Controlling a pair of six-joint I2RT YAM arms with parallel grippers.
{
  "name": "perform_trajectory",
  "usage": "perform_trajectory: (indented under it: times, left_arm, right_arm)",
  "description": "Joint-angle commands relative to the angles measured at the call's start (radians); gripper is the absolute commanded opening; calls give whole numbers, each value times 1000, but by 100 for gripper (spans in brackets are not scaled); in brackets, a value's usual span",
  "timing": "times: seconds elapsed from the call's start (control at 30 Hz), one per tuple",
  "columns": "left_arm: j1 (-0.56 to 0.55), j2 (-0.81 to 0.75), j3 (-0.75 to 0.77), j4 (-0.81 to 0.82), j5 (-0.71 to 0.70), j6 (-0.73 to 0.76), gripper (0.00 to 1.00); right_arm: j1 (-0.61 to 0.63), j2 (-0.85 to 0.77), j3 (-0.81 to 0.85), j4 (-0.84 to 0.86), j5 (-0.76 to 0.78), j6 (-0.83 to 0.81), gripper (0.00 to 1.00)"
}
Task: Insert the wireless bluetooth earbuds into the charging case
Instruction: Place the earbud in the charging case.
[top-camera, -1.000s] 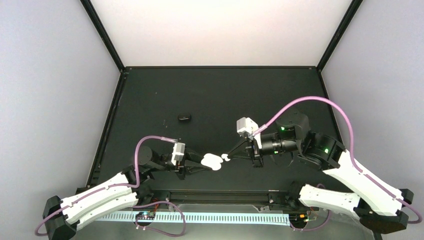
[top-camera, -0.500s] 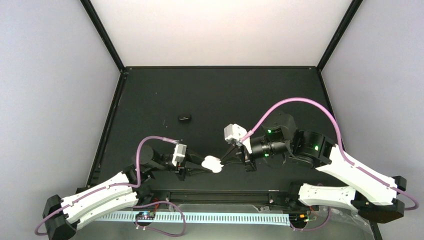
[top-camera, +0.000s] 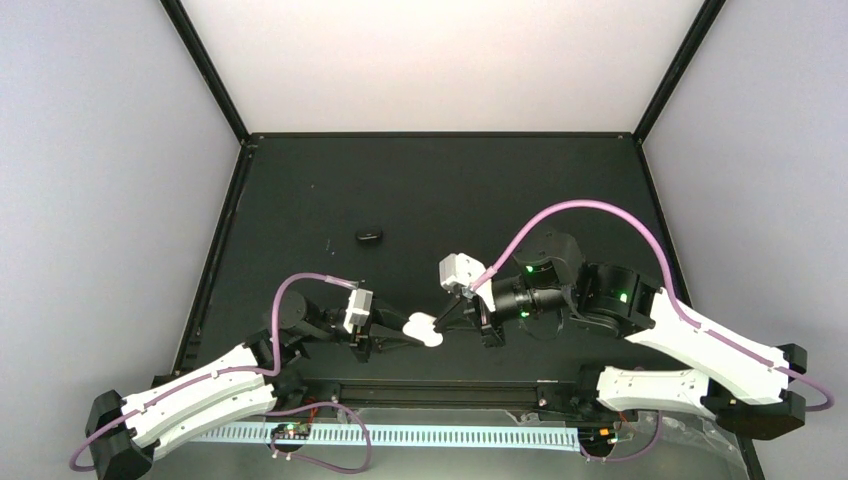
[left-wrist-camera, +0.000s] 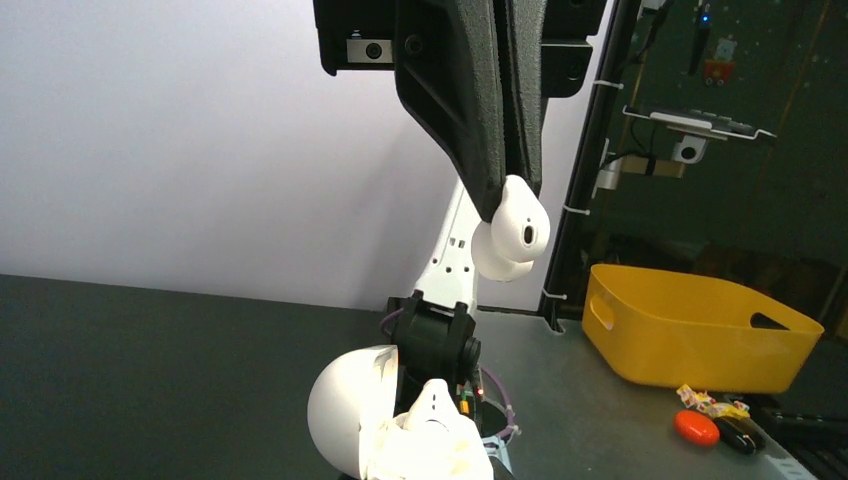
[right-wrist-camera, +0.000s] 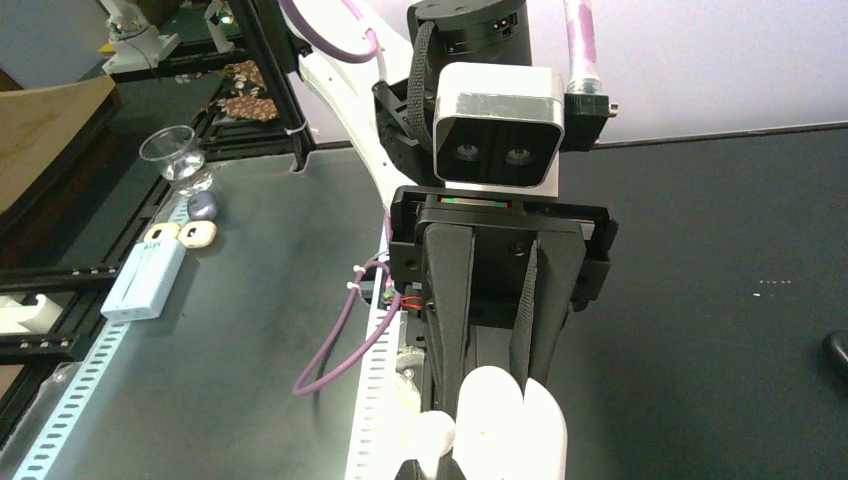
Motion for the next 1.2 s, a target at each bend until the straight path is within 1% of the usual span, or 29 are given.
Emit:
perform_trajectory:
  times: [0.0,0.2,0.73,1.17]
  left_arm:
    - [-6,-1,43,5,24,25,2]
    - [-6,-1,45,-4,24,33,2]
    - [-6,0,48,-4,37,30,2]
    - [-6,0,48,0,39,29,2]
  right_arm:
    - [21,-5,2,6,52,-2,1]
    - [23,-40,-20,23,108,3,1]
    - [36,13,-39,65,65,15,1]
    - [46,40,-69,105,64,20,1]
